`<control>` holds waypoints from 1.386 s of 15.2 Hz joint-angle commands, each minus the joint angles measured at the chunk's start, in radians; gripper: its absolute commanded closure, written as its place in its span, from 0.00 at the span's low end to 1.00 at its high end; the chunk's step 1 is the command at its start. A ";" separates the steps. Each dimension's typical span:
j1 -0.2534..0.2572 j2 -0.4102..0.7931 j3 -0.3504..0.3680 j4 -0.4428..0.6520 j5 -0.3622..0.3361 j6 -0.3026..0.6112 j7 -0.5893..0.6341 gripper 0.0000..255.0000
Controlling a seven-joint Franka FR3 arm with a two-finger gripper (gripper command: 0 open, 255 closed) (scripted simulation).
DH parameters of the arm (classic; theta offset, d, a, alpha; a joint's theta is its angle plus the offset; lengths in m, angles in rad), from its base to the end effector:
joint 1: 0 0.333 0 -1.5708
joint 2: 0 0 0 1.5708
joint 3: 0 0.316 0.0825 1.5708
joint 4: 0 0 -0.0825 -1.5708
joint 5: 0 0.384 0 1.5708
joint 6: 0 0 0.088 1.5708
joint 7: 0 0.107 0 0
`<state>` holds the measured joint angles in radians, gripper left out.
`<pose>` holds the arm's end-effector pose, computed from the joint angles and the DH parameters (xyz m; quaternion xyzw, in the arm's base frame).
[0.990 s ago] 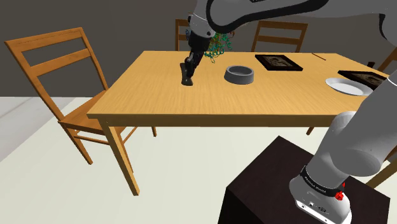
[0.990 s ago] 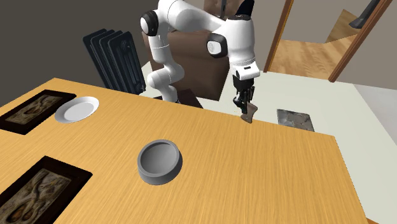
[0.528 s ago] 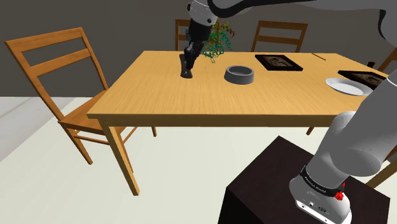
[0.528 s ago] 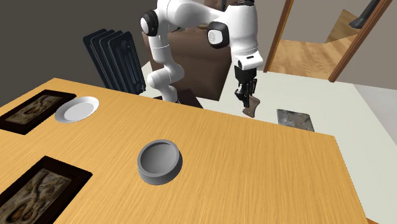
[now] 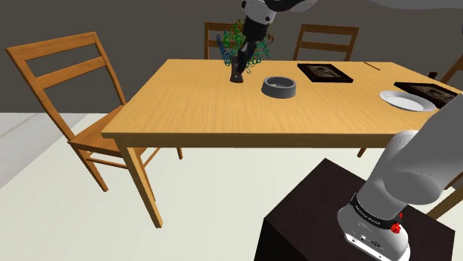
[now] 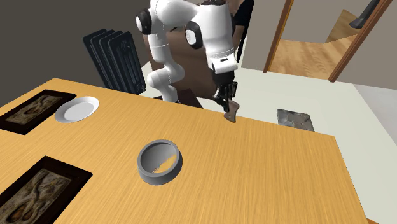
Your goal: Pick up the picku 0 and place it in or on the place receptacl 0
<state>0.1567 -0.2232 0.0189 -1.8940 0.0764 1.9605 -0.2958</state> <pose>0.5068 0.0960 0.6259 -0.9637 -0.2220 -0.1461 0.0262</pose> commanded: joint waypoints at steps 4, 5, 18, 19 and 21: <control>-0.042 -0.019 -0.080 -0.016 0.017 -0.013 -0.128 1.00; -0.051 -0.021 -0.096 -0.016 0.020 -0.017 -0.153 1.00; -0.160 0.057 -0.310 0.096 0.074 -0.094 -0.483 1.00; -0.169 0.071 -0.327 0.113 0.081 -0.103 -0.509 1.00; -0.188 0.103 -0.359 0.151 0.098 -0.121 -0.561 1.00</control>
<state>-0.0218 -0.1415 -0.3224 -1.7613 0.1634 1.8434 -0.8259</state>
